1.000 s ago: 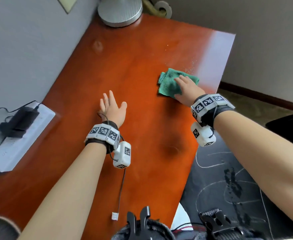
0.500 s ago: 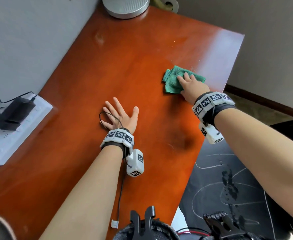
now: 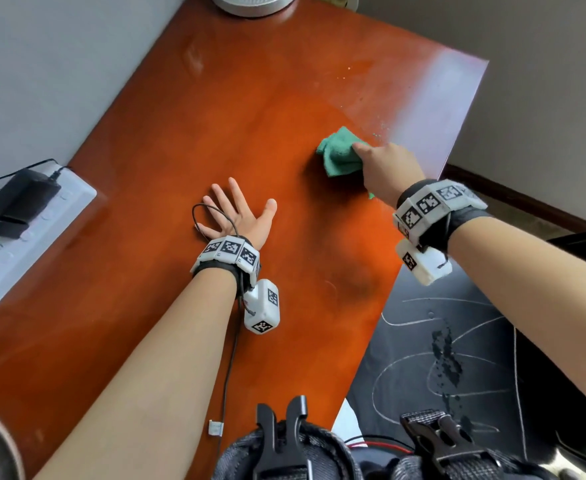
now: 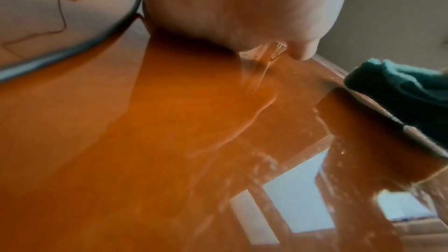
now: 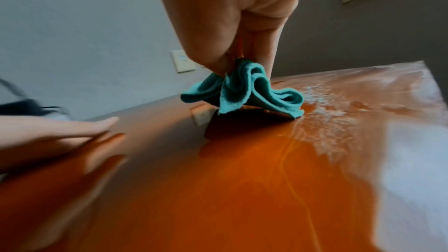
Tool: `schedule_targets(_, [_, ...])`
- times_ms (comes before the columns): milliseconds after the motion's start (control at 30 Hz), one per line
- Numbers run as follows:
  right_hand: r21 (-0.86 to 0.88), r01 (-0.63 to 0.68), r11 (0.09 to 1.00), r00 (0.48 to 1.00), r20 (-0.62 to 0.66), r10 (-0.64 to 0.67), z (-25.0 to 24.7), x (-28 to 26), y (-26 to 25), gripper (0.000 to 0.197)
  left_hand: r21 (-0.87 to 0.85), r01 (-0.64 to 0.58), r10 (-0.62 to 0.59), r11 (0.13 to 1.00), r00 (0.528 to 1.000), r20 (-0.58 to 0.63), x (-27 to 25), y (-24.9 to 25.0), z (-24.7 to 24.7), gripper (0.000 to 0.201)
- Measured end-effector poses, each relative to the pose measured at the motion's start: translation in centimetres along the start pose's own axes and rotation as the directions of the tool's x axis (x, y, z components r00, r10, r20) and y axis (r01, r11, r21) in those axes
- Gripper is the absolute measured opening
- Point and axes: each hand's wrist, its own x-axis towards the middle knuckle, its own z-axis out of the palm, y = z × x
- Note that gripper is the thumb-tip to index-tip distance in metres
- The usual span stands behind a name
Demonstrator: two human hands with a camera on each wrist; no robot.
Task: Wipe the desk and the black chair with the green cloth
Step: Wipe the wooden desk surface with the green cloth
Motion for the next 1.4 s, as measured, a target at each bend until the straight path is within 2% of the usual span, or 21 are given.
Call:
schedule_targets(100, [-0.074, 0.148, 0.986, 0.988, 0.047, -0.145, 0.4, -3.2, -2.3, 0.038, 0.002, 0.002, -0.002, 1.000, 1.000, 0.001, 0.1, 0.0, 0.0, 0.078])
schedule_targets(200, [-0.037, 0.321, 0.946, 0.944, 0.088, -0.317, 2.1, -6.1, -3.9, 0.043, -0.009, 0.008, -0.008, 1.000, 1.000, -0.004, 0.2, 0.1, -0.1, 0.074])
schedule_targets(267, [0.017, 0.467, 0.884, 0.884, 0.009, -0.467, 3.2, -7.6, -4.8, 0.037, -0.016, 0.005, -0.005, 1.000, 1.000, -0.006, 0.2, 0.0, -0.1, 0.072])
schedule_targets(300, [0.015, 0.502, 0.865, 0.865, -0.016, -0.502, 3.8, -8.0, -5.1, 0.035, -0.020, 0.001, -0.001, 1.000, 1.000, -0.007, 0.2, 0.0, -0.1, 0.072])
schedule_targets(333, [-0.011, 0.522, 0.853, 0.852, -0.041, -0.522, 4.3, -8.2, -5.4, 0.037, -0.022, -0.003, 0.003, 1.000, 1.000, -0.008, 0.2, -0.1, -0.1, 0.072])
schedule_targets(400, [0.016, 0.510, 0.860, 0.848, 0.156, -0.506, 5.1, -8.2, -6.0, 0.051, -0.016, -0.012, 0.012, 1.000, 1.000, -0.010, 0.2, -0.1, 0.0, 0.072])
schedule_targets(433, [0.021, 0.504, 0.863, 0.821, 0.298, -0.487, 5.5, -8.2, -6.2, 0.055, -0.014, -0.015, 0.015, 1.000, 1.000, -0.012, 0.2, -0.2, 0.1, 0.072])
schedule_targets(467, [0.022, 0.507, 0.862, 0.796, 0.373, -0.478, 5.7, -8.2, -6.3, 0.054, -0.017, -0.017, 0.016, 1.000, 1.000, -0.012, 0.1, -0.2, 0.1, 0.072])
schedule_targets(533, [0.019, 0.519, 0.854, 0.780, 0.397, -0.483, 6.5, -8.3, -6.3, 0.053, -0.021, -0.021, 0.021, 1.000, 1.000, -0.014, 0.2, -0.2, 0.1, 0.072])
schedule_targets(633, [0.004, 0.523, 0.852, 0.785, 0.387, -0.483, 7.3, -8.3, -6.0, 0.056, -0.029, -0.022, 0.021, 0.999, 1.000, -0.010, 0.2, -0.3, 0.1, 0.073])
schedule_targets(767, [-0.042, 0.575, 0.817, 0.751, 0.423, -0.507, 6.6, -7.4, -4.8, 0.063, -0.028, -0.015, 0.015, 0.999, 1.000, -0.014, 0.1, -0.1, 0.0, 0.073])
schedule_targets(833, [-0.023, 0.542, 0.840, 0.772, 0.409, -0.487, 6.4, -7.0, -3.8, 0.061, -0.022, -0.019, 0.018, 1.000, 1.000, -0.014, 0.1, -0.1, 0.0, 0.074])
schedule_targets(900, [0.005, 0.461, 0.887, 0.821, 0.377, -0.429, 6.2, -6.7, -2.5, 0.057, -0.014, -0.024, 0.023, 1.000, 1.000, -0.015, 0.1, -0.1, 0.0, 0.074])
schedule_targets(1000, [0.066, 0.268, 0.961, 0.912, 0.303, -0.276, 5.3, -5.2, 0.0, 0.054, 0.000, -0.033, 0.033, 0.999, 0.999, -0.008, 0.0, -0.2, 0.1, 0.074])
schedule_targets(1067, [0.086, 0.148, 0.985, 0.951, 0.262, -0.166, 4.7, -4.1, 1.3, 0.054, 0.008, -0.034, 0.034, 0.999, 0.999, -0.011, 0.1, -0.2, 0.2, 0.075])
schedule_targets(1167, [0.083, 0.049, 0.995, 0.968, 0.243, -0.068, 4.8, -3.5, 1.5, 0.054, 0.016, -0.032, 0.032, 0.999, 0.999, -0.010, 0.1, -0.2, 0.2, 0.075])
schedule_targets(1267, [0.179, -0.057, 0.982, 0.970, 0.243, 0.012, 5.4, -4.1, 0.2, 0.056, 0.021, -0.039, 0.039, 0.999, 0.999, -0.013, 0.1, -0.3, 0.3, 0.075])
schedule_targets(1400, [0.176, -0.022, 0.984, 0.970, 0.244, -0.022, 6.0, -6.3, -0.9, 0.055, 0.033, -0.046, 0.046, 0.998, 0.999, -0.021, 0.2, -0.3, 0.4, 0.075])
